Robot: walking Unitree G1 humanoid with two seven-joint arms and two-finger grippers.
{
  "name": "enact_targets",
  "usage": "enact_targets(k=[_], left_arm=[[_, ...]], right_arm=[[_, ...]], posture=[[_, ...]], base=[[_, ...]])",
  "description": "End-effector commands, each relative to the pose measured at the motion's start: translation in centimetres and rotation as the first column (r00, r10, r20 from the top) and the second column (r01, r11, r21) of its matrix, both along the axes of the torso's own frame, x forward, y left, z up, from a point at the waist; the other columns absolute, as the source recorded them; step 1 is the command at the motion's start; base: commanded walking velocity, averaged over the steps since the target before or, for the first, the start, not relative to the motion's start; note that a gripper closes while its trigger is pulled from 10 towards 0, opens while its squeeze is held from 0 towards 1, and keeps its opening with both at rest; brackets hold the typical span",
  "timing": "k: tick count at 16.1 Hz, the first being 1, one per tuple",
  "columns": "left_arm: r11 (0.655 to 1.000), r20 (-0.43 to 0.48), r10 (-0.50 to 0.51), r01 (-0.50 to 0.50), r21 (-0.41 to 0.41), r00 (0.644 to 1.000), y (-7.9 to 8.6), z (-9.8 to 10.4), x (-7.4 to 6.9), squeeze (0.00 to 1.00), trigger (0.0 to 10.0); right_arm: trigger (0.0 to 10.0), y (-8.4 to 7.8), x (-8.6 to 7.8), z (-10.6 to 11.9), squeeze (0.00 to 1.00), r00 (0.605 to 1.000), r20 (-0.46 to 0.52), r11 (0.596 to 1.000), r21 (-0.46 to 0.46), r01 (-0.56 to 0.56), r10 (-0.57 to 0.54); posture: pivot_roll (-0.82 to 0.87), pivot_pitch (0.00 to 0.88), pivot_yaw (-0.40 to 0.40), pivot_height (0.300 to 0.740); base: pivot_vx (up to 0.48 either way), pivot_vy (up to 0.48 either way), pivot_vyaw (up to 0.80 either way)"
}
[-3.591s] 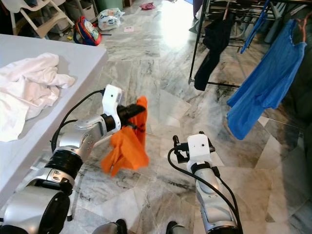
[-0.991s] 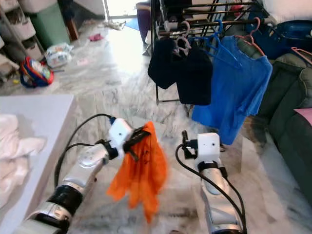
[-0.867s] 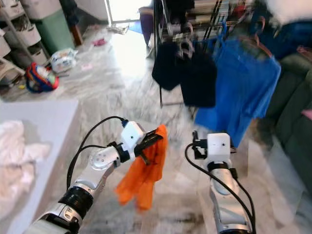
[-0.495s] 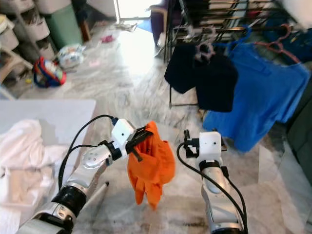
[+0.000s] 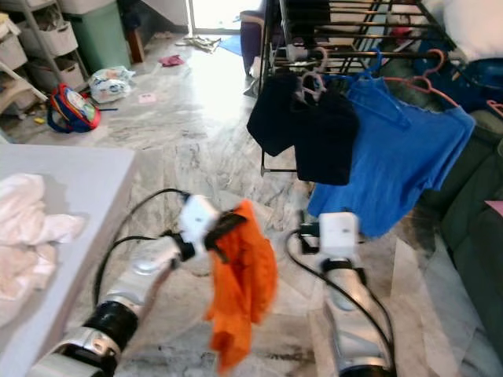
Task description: Hang hanger
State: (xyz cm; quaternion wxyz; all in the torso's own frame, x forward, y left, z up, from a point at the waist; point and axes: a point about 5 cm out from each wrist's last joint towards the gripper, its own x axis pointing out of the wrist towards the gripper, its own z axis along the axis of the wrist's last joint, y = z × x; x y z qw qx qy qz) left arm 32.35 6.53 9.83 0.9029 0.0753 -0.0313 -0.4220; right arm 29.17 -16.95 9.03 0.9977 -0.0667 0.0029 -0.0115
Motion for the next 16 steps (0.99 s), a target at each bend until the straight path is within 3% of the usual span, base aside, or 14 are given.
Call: enact_targets(k=[1, 6, 7, 8, 9, 10, 12, 16], left_arm=[[0.999, 0.025, -0.038, 0.038, -0.007, 0.999, -1.2, 0.6, -0.1, 0.0, 10.0], [1.0, 0.017, -0.018, 0.018, -0.005, 1.0, -0.7, 0.2, -0.1, 0.0, 10.0], [0.994, 0.018, 0.1, -0.099, -0.055, 0.995, 0.4, 0.4, 0.4, 0.0, 10.0], [0.967, 0.034, 0.247, -0.244, -0.069, 0.968, 1.9, 0.5, 1.0, 0.0, 10.0], [0.934, -0.017, 0.333, -0.332, -0.133, 0.943, 3.2, 0.4, 1.3, 0.0, 10.0], [0.911, -0.017, 0.39, -0.389, -0.137, 0.921, 4.1, 0.2, 1.3, 0.0, 10.0], [0.86, -0.038, 0.493, -0.493, -0.134, 0.869, 6.0, -0.7, 0.8, 0.0, 10.0], [0.846, -0.057, 0.512, -0.514, -0.139, 0.857, 6.3, -1.2, 0.4, 0.0, 10.0]], right_arm=[[10.0, -1.0, 0.0, 0.0, 0.0, 1.0, -0.006, 1.0, -0.012, 0.028, -0.028], [10.0, -1.1, -0.2, 0.2, 0.0, 1.0, 0.005, 0.999, -0.016, 0.031, -0.031], [10.0, -1.1, -0.3, 0.8, 0.0, 0.998, 0.036, 0.999, -0.004, 0.043, -0.043], [10.0, -1.2, -0.5, 1.3, 0.0, 0.996, 0.063, 0.998, 0.001, 0.065, -0.065], [10.0, -1.4, -0.8, 1.6, 0.0, 0.993, 0.075, 0.996, 0.009, 0.088, -0.088], [10.0, -1.6, -1.1, 1.6, 0.0, 0.991, 0.079, 0.994, 0.019, 0.107, -0.108], [10.0, -1.8, -2.1, 1.2, 0.0, 0.989, 0.065, 0.99, 0.033, 0.134, -0.136], [10.0, -1.5, -2.4, 1.0, 0.0, 0.99, 0.053, 0.991, 0.031, 0.132, -0.133]], posture=[[-0.08, 0.068, 0.026, 0.74], [-0.08, 0.067, 0.024, 0.74], [-0.08, 0.069, 0.023, 0.74], [-0.08, 0.07, 0.022, 0.74], [-0.08, 0.072, 0.022, 0.74], [-0.08, 0.074, 0.022, 0.74], [-0.08, 0.079, 0.022, 0.74], [-0.09, 0.078, 0.022, 0.74]], base=[[0.0, -0.465, 0.0], [0.0, -0.44, 0.0], [0.0, 0.0, 0.0], [0.0, 0.0, 0.0], [0.0, 0.0, 0.0], [0.0, 0.0, 0.0], [0.0, 0.0, 0.0], [0.07, 0.0, 0.0]])
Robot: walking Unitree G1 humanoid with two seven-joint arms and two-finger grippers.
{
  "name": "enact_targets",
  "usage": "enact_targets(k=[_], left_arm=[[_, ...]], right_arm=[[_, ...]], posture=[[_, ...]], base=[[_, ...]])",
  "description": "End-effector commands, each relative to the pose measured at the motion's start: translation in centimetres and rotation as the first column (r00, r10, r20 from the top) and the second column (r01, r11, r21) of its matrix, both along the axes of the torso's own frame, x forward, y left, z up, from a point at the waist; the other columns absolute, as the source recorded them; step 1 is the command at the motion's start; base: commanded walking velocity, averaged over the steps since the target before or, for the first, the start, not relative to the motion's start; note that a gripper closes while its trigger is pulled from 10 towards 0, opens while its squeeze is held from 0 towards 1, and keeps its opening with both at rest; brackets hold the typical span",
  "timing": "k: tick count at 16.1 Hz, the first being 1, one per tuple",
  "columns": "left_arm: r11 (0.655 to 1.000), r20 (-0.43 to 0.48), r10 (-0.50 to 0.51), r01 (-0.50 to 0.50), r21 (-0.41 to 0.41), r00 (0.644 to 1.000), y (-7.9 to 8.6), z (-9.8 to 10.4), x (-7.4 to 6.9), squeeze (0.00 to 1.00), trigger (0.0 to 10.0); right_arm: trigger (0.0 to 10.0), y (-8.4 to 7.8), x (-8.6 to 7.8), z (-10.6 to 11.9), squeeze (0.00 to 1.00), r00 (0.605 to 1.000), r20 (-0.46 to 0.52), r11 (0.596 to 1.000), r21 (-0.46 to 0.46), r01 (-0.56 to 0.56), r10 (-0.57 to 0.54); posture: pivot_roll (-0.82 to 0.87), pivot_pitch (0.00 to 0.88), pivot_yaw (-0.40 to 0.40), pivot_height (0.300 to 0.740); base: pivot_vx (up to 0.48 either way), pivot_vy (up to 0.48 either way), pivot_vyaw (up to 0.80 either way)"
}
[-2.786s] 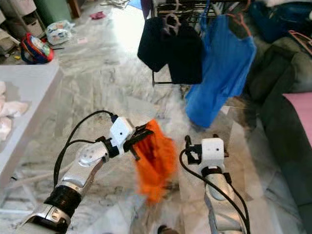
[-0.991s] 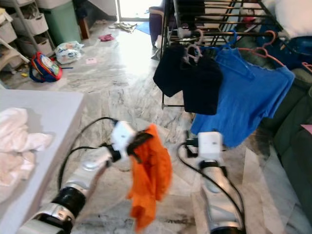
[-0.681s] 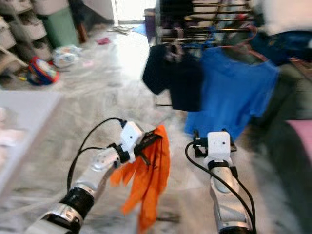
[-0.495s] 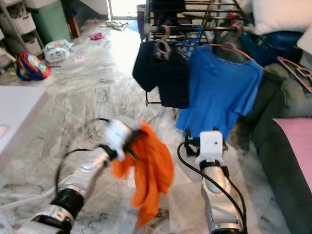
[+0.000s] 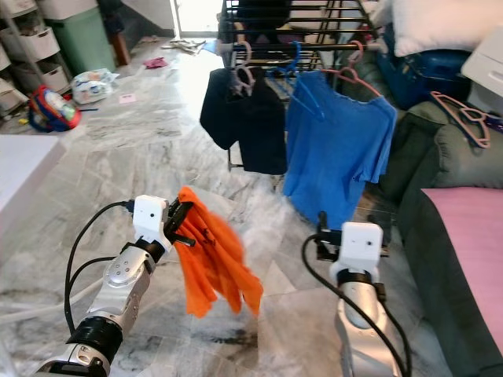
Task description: Hang hanger
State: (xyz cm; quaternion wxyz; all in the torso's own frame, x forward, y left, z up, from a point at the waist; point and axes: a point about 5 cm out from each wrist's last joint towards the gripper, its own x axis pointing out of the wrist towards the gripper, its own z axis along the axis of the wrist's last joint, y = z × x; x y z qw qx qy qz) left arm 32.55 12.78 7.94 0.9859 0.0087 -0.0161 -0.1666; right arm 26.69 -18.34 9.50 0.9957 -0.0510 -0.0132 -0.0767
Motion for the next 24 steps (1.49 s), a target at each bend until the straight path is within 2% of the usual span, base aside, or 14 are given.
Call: enact_targets(k=[1, 8, 24], left_arm=[[1.0, 0.034, -0.003, 0.004, -0.013, 0.999, -0.3, 0.7, 0.3, 0.0, 10.0], [0.999, 0.039, -0.023, 0.024, -0.029, 0.999, -0.8, 1.1, 0.5, 0.0, 10.0], [0.996, 0.03, -0.071, 0.072, -0.049, 0.997, -2.0, 1.0, 0.4, 0.0, 10.0]], right_arm=[[10.0, -0.1, 0.3, 0.9, 0.0, 1.0, 0.02, 1.0, -0.008, 0.002, -0.002], [10.0, -0.7, 1.0, 1.7, 0.0, 0.999, 0.04, 0.999, -0.043, -0.003, 0.005], [10.0, -0.5, 1.0, 1.5, 0.0, 1.0, 0.025, 0.999, -0.041, -0.003, 0.004]], posture=[[-0.09, 0.077, 0.021, 0.74], [-0.09, 0.082, 0.02, 0.74], [-0.1, 0.087, 0.023, 0.74]], base=[[0.386, 0.0, 0.0], [0.47, 0.0, 0.0], [0.474, 0.0, 0.0]])
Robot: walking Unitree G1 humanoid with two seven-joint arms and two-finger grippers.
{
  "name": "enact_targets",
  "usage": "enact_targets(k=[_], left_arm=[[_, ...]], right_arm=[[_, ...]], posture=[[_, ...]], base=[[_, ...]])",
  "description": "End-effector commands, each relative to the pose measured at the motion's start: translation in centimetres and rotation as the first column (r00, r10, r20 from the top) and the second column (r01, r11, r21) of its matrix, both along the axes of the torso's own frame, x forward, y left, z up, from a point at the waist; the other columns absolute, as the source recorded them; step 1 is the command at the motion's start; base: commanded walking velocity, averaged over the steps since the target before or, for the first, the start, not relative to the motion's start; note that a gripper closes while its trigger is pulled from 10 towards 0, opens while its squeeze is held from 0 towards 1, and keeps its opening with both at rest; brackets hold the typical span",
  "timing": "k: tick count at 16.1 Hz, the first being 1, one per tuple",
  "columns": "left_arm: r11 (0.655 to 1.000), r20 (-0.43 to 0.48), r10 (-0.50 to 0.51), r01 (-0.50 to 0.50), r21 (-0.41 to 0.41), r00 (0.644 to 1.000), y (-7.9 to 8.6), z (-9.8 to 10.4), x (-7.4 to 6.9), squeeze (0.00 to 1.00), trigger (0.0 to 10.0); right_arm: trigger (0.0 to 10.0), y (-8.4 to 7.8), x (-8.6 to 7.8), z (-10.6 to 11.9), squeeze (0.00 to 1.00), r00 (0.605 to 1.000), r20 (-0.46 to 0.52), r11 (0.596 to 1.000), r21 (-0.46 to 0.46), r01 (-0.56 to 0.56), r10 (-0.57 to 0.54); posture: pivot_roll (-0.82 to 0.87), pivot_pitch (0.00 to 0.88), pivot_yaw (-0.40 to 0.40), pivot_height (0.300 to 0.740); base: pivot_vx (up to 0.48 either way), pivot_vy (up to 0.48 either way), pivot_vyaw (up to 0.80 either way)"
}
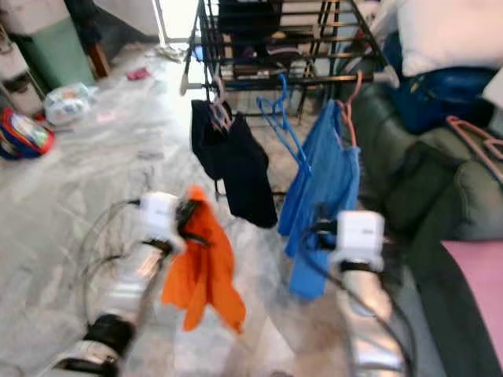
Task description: Hang hanger
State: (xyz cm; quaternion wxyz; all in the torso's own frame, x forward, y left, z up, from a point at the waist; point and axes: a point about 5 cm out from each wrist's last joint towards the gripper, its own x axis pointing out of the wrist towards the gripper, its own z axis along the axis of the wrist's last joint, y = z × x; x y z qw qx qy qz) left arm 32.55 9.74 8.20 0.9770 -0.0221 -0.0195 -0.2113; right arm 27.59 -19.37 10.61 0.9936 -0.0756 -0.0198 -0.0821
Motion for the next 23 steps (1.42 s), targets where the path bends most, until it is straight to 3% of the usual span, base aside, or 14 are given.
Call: enact_targets(k=[1, 15, 19, 23], left_arm=[[1.0, 0.032, 0.021, -0.021, 0.008, 0.999, 0.98, 0.73, 0.43, 0.0, 10.0], [1.0, 0.004, -0.005, 0.005, -0.009, 1.0, 0.39, 0.6, 0.61, 0.0, 10.0], [1.0, -0.004, -0.015, 0.015, 0.007, 1.0, 0.48, 0.25, 0.36, 0.0, 10.0], [0.999, 0.0, -0.042, 0.042, -0.001, 0.999, 0.2, 0.26, 0.16, 0.0, 10.0]], right_arm=[[10.0, 0.53, 0.09, 0.33, 0.0, 1.0, 0.014, 1.0, 0.009, -0.016, 0.016], [10.0, 0.72, 0.37, 0.1, 0.0, 0.999, -0.003, 0.999, -0.013, -0.041, 0.041], [10.0, 0.87, 0.34, -0.06, 0.0, 0.999, -0.008, 0.999, -0.016, -0.05, 0.049], [10.0, 0.97, 0.38, -0.09, 0.0, 0.998, -0.009, 0.998, -0.017, -0.055, 0.054]], posture=[[-0.1, 0.085, 0.023, 0.74], [-0.1, 0.069, 0.031, 0.74], [-0.1, 0.074, 0.03, 0.74], [-0.09, 0.075, 0.029, 0.74]], base=[[0.465, 0.0, 0.0], [0.433, 0.05, 0.0], [0.0, 0.459, 0.0], [0.0, 0.0, 0.0]])
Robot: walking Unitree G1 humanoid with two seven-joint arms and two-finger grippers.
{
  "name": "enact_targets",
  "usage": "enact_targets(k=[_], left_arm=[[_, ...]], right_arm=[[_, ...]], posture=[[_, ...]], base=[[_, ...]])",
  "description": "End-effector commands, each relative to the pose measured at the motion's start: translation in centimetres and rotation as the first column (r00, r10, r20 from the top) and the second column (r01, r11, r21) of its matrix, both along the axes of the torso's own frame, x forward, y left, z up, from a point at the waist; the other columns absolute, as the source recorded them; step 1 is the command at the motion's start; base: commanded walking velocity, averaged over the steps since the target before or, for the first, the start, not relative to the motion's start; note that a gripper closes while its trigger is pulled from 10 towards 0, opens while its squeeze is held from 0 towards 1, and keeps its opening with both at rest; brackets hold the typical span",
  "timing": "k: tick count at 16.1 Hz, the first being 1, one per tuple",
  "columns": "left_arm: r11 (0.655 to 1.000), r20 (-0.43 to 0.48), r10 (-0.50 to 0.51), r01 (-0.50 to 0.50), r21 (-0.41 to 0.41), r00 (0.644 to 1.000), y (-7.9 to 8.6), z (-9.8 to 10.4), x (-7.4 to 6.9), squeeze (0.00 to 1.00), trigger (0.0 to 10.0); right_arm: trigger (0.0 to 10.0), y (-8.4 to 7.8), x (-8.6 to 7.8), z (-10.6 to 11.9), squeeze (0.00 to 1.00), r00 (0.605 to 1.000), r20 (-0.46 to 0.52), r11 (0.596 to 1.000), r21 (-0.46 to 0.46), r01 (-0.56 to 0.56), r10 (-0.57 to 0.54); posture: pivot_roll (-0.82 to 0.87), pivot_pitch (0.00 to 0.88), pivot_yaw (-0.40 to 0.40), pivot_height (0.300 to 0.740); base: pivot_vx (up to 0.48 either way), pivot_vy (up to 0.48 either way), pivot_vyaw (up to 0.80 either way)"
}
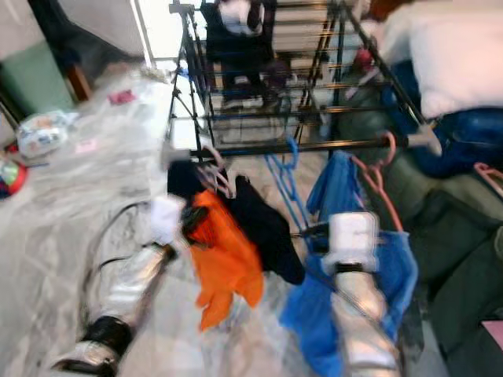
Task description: Hang hanger
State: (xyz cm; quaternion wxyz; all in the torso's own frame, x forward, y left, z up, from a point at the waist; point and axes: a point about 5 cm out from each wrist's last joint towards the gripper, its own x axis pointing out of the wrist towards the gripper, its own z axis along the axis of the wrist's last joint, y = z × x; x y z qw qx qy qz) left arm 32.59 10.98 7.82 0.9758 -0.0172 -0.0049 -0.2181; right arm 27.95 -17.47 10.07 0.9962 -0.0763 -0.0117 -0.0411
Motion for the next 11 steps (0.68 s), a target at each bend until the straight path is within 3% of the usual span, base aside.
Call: enact_targets(k=[1, 6, 8, 11], left_arm=[[0.999, 0.024, -0.036, 0.037, -0.009, 0.999, -1.1, 0.5, -0.1, 0.0, 10.0], [0.989, 0.036, -0.141, 0.14, 0.045, 0.989, -1.6, 0.4, -0.5, 0.0, 10.0], [0.98, 0.025, -0.192, 0.191, 0.062, 0.981, -1.7, 0.3, -0.6, 0.0, 10.0], [0.965, 0.014, -0.249, 0.247, 0.088, 0.968, -1.4, 0.2, -0.8, 0.0, 10.0]], right_arm=[[10.0, -0.9, 0.0, 0.4, 0.0, 1.0, 0.014, 1.0, -0.016, 0.025, -0.025], [10.0, -1.1, 0.5, 0.7, 0.0, 0.999, -0.021, 0.999, -0.042, -0.028, 0.027], [10.0, -1.5, 1.3, 0.9, 0.0, 0.996, -0.058, 0.996, -0.05, -0.068, 0.065], [10.0, -0.8, 3.0, 1.1, 0.0, 0.984, -0.104, 0.987, -0.054, -0.148, 0.142]], posture=[[-0.09, 0.08, 0.032, 0.74], [-0.09, 0.102, 0.035, 0.74], [-0.09, 0.114, 0.038, 0.74], [-0.09, 0.135, 0.049, 0.74]], base=[[0.0, 0.0, 0.0], [0.0, 0.0, 0.0], [0.0, 0.0, 0.0], [0.0, 0.0, 0.0]])
